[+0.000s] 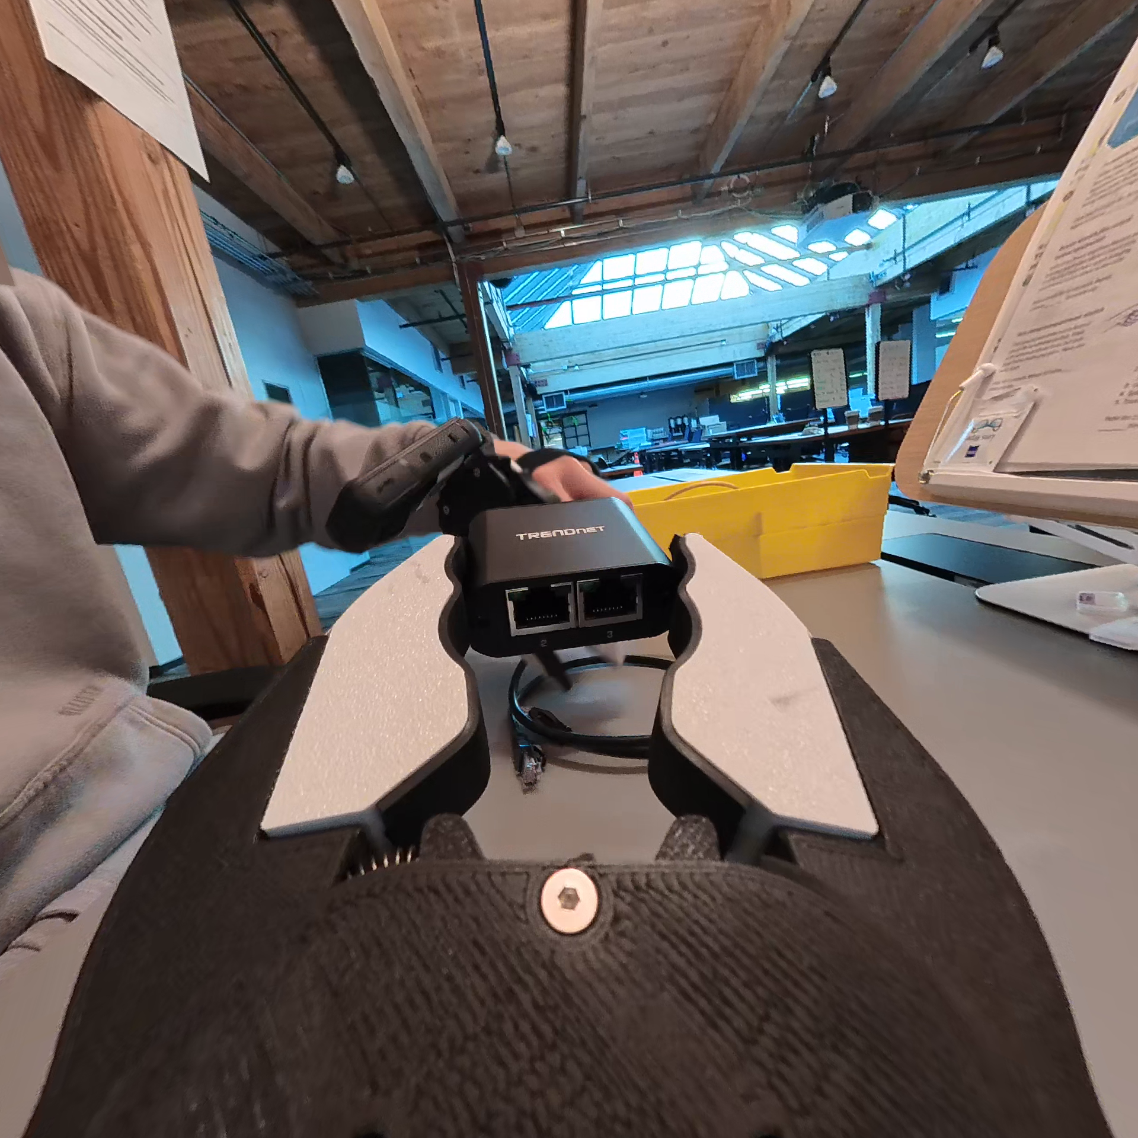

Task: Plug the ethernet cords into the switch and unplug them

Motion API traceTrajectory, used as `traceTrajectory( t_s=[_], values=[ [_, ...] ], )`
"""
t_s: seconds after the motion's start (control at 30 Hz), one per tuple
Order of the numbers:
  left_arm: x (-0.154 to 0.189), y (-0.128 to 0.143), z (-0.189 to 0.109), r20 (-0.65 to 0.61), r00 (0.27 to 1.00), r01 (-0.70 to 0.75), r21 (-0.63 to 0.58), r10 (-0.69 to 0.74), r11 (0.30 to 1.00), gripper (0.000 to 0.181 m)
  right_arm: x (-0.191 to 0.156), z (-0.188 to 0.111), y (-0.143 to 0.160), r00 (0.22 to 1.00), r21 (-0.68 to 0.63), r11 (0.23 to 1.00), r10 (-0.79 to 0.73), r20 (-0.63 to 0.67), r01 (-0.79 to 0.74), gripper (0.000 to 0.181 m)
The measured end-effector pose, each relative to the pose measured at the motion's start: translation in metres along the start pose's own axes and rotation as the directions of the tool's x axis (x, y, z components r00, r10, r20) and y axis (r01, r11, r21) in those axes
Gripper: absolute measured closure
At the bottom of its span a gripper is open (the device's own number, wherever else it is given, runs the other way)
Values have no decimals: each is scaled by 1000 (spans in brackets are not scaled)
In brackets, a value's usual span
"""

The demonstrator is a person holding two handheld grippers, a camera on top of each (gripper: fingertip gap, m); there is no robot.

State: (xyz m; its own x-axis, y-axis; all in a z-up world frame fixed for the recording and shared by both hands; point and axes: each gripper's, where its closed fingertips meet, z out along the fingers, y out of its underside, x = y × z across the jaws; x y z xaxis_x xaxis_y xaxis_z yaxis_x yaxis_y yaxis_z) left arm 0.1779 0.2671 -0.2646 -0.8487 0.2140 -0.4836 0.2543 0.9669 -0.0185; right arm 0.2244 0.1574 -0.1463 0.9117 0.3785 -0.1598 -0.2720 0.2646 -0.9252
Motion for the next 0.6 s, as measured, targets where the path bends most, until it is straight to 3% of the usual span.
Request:
traceTrajectory(
  t_s=[0.1, 0.23, 0.37, 0.47, 0.57, 0.6],
  values=[
    [8, -11, 10, -156, 983, -92, 20, 93, 996, 135, 1, -3, -4, 1000, 13, 1000, -2, -6, 2, 118],
    [15, -22, 19, -331, 938, -98, 36, 104, 995, 142, 3, -8, -8, 1000, 28, 1000, -6, -16, 6, 118],
    [11, -38, 23, -348, 935, -40, 95, 70, 995, 151, 4, -11, -11, 1000, 37, 999, -11, -24, 12, 118],
    [-1, -39, 29, -299, 951, 113, 101, -79, 988, 166, 6, -13, -12, 1000, 44, 999, -5, -31, 7, 118],
    [11, -33, 27, -403, 854, 372, 28, -330, 928, 181, 7, -13, -10, 999, 35, 999, -6, -38, 7, 117],
    [13, -31, 24, -405, 845, 395, 30, -351, 918, 181, 7, -12, -9, 999, 29, 1000, -8, -38, 9, 117]
  ],
)
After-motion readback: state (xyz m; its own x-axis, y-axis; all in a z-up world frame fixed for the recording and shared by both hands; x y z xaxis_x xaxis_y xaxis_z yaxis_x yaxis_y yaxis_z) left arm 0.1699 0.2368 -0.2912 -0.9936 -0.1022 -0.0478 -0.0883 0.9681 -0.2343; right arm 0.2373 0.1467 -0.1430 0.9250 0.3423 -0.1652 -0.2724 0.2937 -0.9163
